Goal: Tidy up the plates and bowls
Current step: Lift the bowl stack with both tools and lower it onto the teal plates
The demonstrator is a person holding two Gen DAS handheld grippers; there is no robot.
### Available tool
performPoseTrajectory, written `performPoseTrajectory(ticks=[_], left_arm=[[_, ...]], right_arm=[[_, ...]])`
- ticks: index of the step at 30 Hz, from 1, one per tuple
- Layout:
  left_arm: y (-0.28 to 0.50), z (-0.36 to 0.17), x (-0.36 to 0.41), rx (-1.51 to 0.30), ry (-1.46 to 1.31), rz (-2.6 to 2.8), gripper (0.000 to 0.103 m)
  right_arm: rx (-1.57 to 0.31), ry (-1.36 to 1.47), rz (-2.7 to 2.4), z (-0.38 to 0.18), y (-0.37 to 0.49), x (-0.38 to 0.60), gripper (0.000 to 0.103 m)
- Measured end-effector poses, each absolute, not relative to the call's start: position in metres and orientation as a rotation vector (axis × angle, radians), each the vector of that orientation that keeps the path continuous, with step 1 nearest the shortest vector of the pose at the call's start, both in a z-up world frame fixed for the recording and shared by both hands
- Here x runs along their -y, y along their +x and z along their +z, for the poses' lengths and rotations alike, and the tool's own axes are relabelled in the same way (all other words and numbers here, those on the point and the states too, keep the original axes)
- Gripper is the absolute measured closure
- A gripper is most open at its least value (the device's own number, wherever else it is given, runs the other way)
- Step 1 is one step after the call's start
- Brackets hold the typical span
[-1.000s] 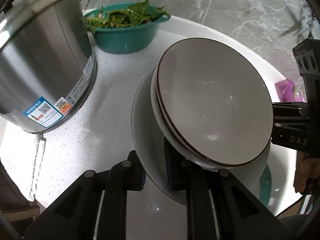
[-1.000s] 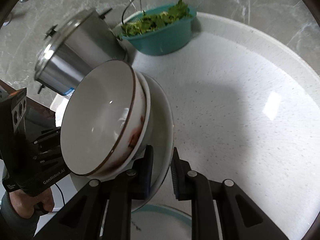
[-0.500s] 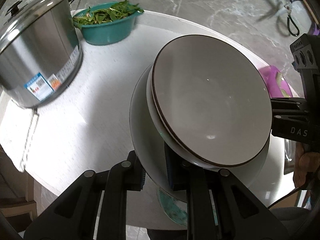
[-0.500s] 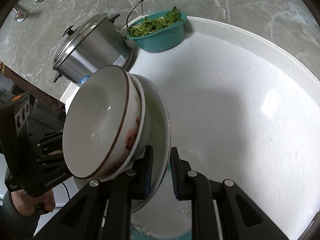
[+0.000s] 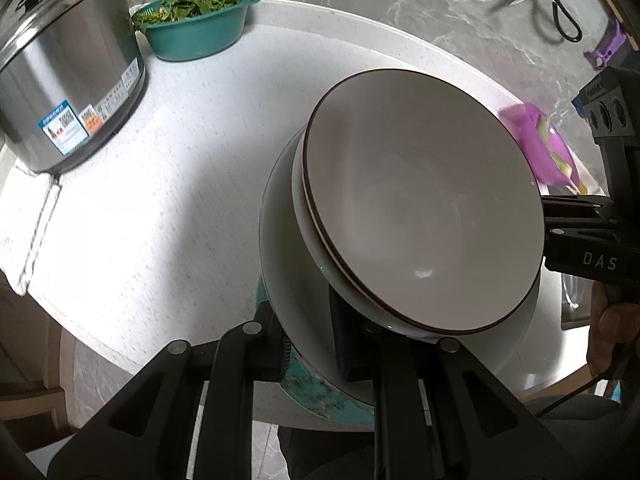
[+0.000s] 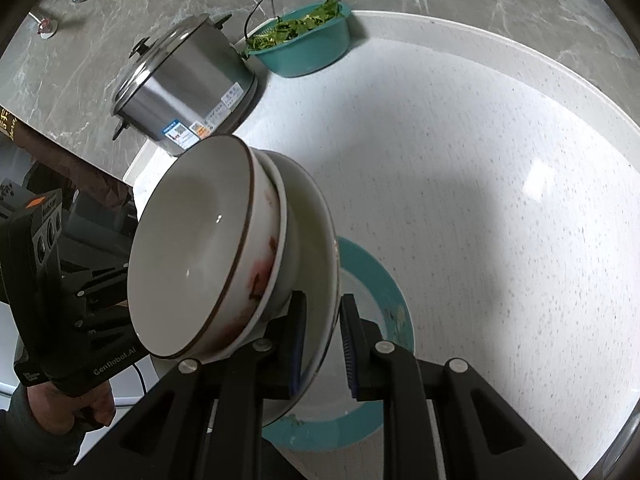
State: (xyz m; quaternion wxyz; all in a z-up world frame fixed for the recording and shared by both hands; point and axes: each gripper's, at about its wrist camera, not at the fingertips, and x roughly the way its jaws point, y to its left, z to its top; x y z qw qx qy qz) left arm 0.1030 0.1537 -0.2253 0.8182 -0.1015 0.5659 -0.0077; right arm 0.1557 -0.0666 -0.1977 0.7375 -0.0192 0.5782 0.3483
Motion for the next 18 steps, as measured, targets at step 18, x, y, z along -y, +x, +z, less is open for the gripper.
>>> performPoseTrajectory(ticks=[18], left_arm=[[0.076,-0.265,-0.133,-1.251,-0.258,-0.007,0.088]], right_arm=[[-1.334,-0.031,0.763,-0.227,0.14,0.08,0.083]])
